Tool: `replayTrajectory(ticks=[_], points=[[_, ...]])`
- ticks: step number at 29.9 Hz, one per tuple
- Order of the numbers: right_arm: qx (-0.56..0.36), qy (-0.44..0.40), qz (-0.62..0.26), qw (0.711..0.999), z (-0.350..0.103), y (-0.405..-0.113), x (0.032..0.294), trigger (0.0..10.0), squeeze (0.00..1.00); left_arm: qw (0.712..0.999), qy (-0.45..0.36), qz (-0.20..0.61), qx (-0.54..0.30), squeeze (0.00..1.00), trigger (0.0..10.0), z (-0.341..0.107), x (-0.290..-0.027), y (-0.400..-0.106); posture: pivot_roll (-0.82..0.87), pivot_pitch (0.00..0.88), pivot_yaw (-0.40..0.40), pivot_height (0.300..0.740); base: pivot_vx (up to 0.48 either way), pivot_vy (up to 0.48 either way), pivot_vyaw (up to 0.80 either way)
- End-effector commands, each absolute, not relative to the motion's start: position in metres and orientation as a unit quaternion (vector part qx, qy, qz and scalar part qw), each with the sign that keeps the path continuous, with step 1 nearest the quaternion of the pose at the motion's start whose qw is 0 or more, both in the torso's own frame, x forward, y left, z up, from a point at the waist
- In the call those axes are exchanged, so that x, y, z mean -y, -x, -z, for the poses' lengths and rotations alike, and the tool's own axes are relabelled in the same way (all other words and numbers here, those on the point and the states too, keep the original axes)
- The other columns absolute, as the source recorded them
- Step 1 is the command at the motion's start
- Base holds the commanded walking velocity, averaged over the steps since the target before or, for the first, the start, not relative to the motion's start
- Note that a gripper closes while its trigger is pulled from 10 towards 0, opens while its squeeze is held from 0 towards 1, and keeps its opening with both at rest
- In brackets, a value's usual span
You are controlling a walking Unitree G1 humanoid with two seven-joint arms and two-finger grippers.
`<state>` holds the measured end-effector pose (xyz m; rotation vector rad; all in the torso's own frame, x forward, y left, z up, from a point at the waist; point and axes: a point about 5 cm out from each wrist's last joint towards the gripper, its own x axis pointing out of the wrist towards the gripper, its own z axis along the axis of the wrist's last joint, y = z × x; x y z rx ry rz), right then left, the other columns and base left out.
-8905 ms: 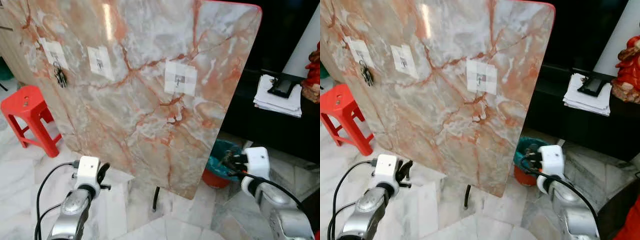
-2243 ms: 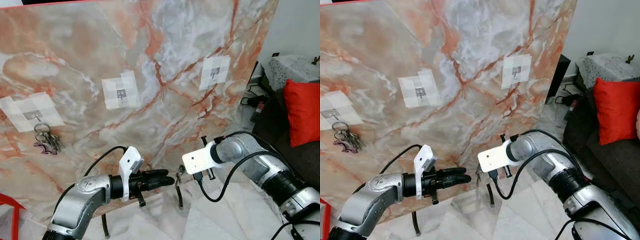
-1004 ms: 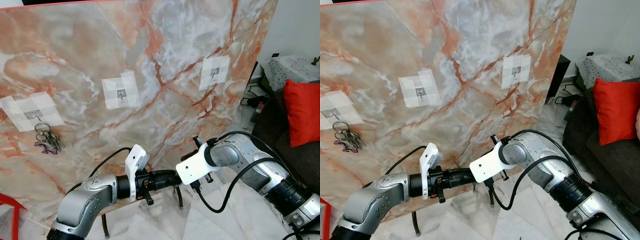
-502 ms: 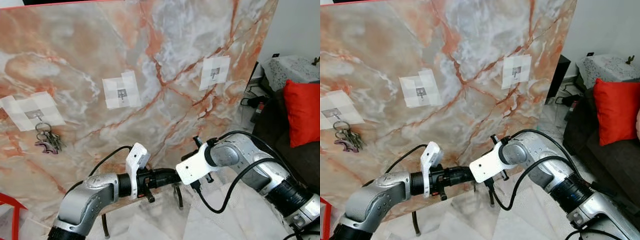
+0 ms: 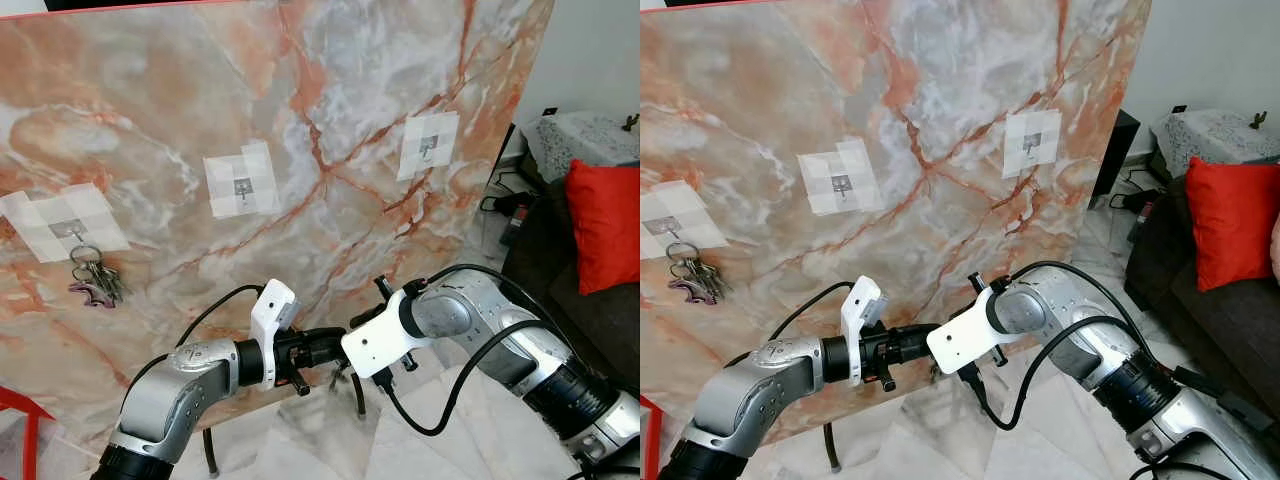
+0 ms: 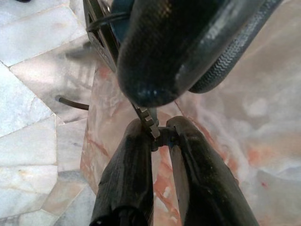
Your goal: Hang keys on a hook
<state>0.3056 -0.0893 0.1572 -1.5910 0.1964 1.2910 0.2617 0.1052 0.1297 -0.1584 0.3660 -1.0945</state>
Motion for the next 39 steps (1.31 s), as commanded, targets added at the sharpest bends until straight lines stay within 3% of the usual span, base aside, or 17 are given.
replayTrajectory(ticks=[1, 2, 3, 6, 14, 16, 18, 39], points=[[-0.067, 0.66, -0.541, 0.517, -0.162, -0.303, 0.086, 10.0, 0.0, 0.832, 0.062, 0.523, -0.176, 0.0, 7.5, -0.13, -0.105, -0.262, 0.1, 0.036, -0.042, 0.74, 0.0, 0.0, 0.0], [-0.067, 0.659, -0.541, 0.517, -0.162, -0.303, 0.086, 10.0, 0.0, 0.831, 0.061, 0.523, -0.177, 0.0, 7.5, -0.13, -0.105, -0.261, 0.1, 0.036, -0.042, 0.74, 0.0, 0.0, 0.0], [-0.067, 0.659, -0.542, 0.517, -0.162, -0.303, 0.086, 10.0, 0.0, 0.83, 0.06, 0.525, -0.178, 0.0, 6.4, -0.13, -0.105, -0.261, 0.1, 0.036, -0.042, 0.74, 0.0, 0.0, 0.0], [-0.067, 0.659, -0.542, 0.518, -0.162, -0.303, 0.086, 10.0, 0.0, 0.826, 0.054, 0.53, -0.184, 0.0, 7.0, -0.129, -0.105, -0.26, 0.1, 0.036, -0.042, 0.74, 0.0, 0.0, 0.0], [-0.067, 0.659, -0.541, 0.519, -0.163, -0.304, 0.086, 10.0, 0.0, 0.816, 0.035, 0.544, -0.195, 0.0, 7.0, -0.125, -0.106, -0.255, 0.1, 0.037, -0.044, 0.74, 0.0, 0.0, 0.0], [-0.067, 0.658, -0.542, 0.518, -0.163, -0.304, 0.086, 10.0, 0.0, 0.819, 0.033, 0.538, -0.195, 0.0, 2.8, -0.124, -0.106, -0.256, 0.1, 0.038, -0.044, 0.74, 0.0, 0.0, 0.0], [-0.067, 0.658, -0.542, 0.518, -0.163, -0.304, 0.086, 10.0, 0.0, 0.819, 0.032, 0.538, -0.195, 0.0, 0.0, -0.124, -0.107, -0.256, 0.11, 0.037, -0.044, 0.74, 0.0, 0.0, 0.0], [-0.066, 0.651, -0.547, 0.522, -0.162, -0.303, 0.085, 10.0, 0.0, 0.834, 0.05, 0.524, -0.163, 0.0, 0.0, -0.133, -0.108, -0.264, 0.11, 0.037, -0.042, 0.74, 0.0, 0.0, 0.0]])
